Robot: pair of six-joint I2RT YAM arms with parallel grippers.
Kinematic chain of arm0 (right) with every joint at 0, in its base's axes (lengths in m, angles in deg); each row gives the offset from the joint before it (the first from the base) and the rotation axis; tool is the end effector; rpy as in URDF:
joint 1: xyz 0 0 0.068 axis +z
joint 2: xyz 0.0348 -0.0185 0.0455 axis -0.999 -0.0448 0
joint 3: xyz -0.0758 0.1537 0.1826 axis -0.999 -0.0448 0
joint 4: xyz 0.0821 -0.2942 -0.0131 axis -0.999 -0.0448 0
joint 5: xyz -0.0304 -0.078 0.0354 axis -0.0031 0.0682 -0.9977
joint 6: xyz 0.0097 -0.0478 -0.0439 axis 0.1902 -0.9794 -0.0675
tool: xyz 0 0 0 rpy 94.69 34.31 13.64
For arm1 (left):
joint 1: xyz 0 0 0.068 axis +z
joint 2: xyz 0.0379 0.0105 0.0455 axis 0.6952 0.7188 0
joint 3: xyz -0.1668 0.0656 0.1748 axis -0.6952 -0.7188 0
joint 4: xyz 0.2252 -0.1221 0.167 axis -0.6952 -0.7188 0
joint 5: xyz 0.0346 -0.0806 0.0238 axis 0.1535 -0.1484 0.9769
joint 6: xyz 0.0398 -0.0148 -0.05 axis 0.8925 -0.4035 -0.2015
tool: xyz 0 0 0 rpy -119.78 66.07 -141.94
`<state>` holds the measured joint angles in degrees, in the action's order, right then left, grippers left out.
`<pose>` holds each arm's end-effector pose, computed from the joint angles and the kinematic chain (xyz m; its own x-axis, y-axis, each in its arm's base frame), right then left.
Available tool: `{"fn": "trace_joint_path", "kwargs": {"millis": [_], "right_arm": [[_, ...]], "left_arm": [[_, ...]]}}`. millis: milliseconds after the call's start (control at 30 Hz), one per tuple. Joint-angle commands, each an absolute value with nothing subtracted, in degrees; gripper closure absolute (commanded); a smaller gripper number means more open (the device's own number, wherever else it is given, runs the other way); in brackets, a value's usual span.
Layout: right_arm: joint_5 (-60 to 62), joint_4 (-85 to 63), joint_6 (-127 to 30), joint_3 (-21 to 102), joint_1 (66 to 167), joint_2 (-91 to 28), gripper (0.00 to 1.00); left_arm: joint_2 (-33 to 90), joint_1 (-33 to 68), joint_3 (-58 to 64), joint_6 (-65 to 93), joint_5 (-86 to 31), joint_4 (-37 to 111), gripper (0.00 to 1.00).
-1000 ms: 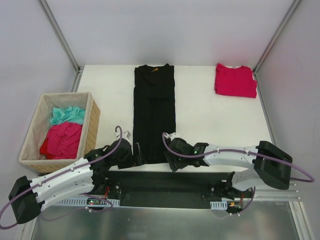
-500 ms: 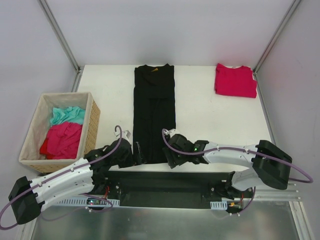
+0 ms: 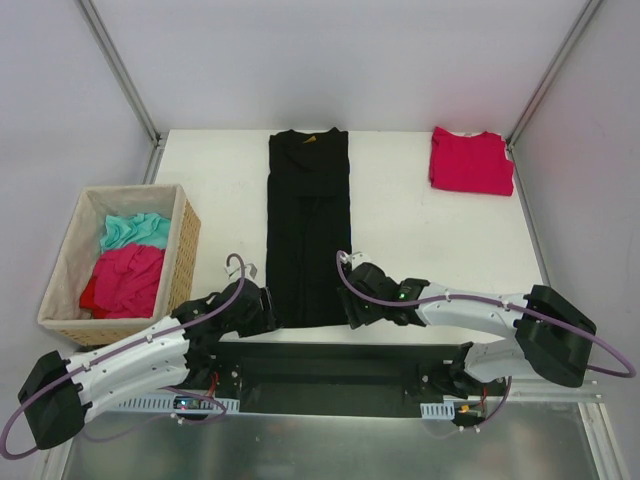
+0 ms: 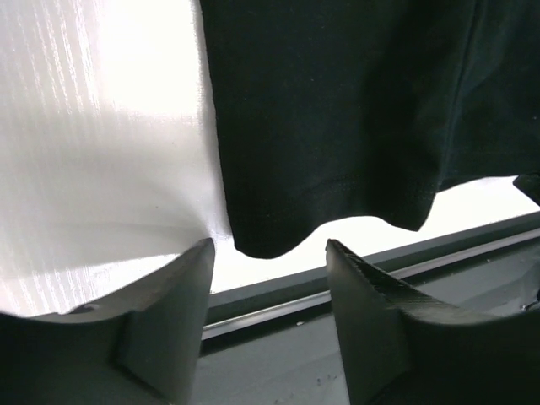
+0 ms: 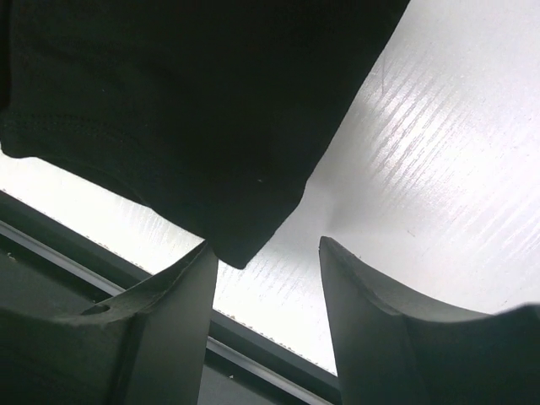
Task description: Fold and stack the t-shirts
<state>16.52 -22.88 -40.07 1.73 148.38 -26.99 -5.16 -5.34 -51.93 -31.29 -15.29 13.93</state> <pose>0.1537 0.2618 0.1100 -0.5825 -0.5223 -0.6228 -0.6965 0.7157 0.0511 0.1450 -0.1635 0.1184 -0.8595 -0.2754 -0.4306 0.0155 0.8280 -0.5605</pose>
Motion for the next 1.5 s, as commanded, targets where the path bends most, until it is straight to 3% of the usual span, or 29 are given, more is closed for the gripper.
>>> {"fn": "trace_joint_path", "kwargs": {"millis": [0, 333, 800, 1200, 1233, 1300, 1467], "right_arm": [[16.8, -21.1, -40.2, 1.5, 148.0, -26.1, 0.46], [16.4, -20.3, -40.1, 2.3, 148.0, -27.4, 0.51], [14.0, -18.7, -40.3, 6.1, 148.3, -33.3, 0.58], [14.6, -20.2, -39.9, 5.9, 148.6, -33.1, 0.83], [14.6, -20.5, -39.9, 5.9, 148.8, -33.3, 0.93], [15.1, -21.1, -39.7, 6.1, 149.0, -33.3, 0.99], [17.1, -24.0, -40.6, 8.2, 151.6, -33.9, 0.99]], "left_arm": [[-4.2, -4.4, -52.5, -31.6, -14.5, 15.5, 0.53], [-5.4, -3.9, -53.2, -32.0, -14.4, 15.5, 0.7], [-5.1, -3.3, -53.1, -31.8, -14.8, 15.5, 0.71], [-4.0, -2.7, -52.1, -30.9, -15.1, 15.5, 0.82], [-3.7, -2.7, -51.7, -30.4, -15.2, 15.5, 0.84], [-2.5, -2.4, -50.3, -29.6, -15.3, 15.5, 0.86], [0.6, -1.7, -45.4, -26.3, -15.0, 15.5, 0.88]]}}
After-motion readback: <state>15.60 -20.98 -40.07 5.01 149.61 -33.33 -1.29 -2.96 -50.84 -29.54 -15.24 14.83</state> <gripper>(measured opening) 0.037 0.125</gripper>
